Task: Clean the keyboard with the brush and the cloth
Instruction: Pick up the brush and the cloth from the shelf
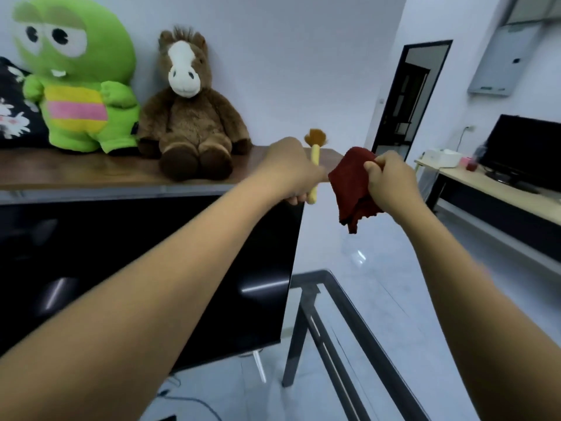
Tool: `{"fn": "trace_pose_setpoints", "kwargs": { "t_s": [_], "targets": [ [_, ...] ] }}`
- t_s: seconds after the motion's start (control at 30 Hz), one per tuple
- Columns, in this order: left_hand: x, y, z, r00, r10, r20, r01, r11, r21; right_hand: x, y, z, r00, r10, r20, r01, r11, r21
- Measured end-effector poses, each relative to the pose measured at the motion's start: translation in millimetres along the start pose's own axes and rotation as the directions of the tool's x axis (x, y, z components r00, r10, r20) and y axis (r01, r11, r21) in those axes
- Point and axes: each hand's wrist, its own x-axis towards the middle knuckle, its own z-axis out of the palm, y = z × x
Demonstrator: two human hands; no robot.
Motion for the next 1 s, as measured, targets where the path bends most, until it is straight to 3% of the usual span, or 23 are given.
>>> {"fn": "trace_pose_setpoints", "kwargs": {
  "t_s": [0.17, 0.3, 0.53, 0.67, 0.8, 1.0],
  "targets": [
    [-74, -31, 37, 0.999, 0.021, 0.044, -0.016, 0.993, -0.121, -70, 17, 9, 0.997, 0.071, 0.017, -0.070, 0.997, -0.028],
    [-117, -67, 76, 0.995, -0.028, 0.098, 0.039, 0.993, -0.115, -127, 40, 31, 0.989, 0.131, 0.064, -0.129, 0.991, -0.032],
    [-170, -164, 160, 0.954, -0.198, 0.224, 0.180, 0.979, 0.096, -230, 101, 81, 0.954, 0.231, 0.192, -0.224, 0.973, -0.055],
    [-190, -203, 200, 0.892, -0.356, 0.278, 0.310, 0.930, 0.197, -277, 129, 105, 0.925, 0.277, 0.259, -0.259, 0.961, -0.099],
    [-209, -227, 237, 0.779, -0.516, 0.356, 0.476, 0.856, 0.200, -316, 146, 132, 0.900, 0.320, 0.297, -0.307, 0.947, -0.091],
    [-223, -240, 266, 0.644, -0.625, 0.441, 0.608, 0.768, 0.201, -349, 179, 160, 0.810, 0.440, 0.387, -0.411, 0.897, -0.161]
  ]
}}
